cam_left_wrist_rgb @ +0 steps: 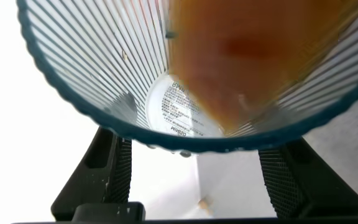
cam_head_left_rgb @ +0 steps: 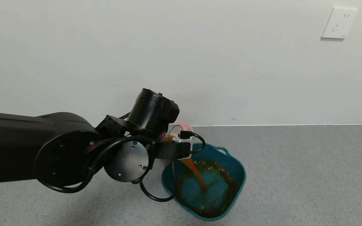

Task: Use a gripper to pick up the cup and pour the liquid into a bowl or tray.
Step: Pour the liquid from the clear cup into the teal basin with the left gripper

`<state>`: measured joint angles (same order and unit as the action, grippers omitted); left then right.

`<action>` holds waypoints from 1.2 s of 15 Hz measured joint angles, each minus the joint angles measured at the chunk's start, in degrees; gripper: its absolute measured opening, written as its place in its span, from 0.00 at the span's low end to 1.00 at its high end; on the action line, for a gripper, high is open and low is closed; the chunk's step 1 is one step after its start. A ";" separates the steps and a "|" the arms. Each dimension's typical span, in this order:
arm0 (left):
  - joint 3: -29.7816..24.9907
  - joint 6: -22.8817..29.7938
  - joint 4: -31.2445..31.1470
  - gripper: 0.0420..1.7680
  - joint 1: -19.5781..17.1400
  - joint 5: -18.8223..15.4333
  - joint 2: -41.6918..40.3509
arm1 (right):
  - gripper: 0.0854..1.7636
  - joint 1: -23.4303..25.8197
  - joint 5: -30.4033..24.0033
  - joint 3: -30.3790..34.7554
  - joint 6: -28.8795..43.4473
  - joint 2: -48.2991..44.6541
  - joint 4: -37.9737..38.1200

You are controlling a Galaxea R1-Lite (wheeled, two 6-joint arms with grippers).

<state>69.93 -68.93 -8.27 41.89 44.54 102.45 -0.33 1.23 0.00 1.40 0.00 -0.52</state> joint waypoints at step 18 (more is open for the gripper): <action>3.61 -25.61 -0.33 0.67 3.25 11.07 -1.84 | 0.97 0.00 -0.02 0.00 0.00 0.00 0.01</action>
<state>73.53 -94.54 -8.59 45.14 55.61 100.61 -0.33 1.21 0.00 1.40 0.00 -0.51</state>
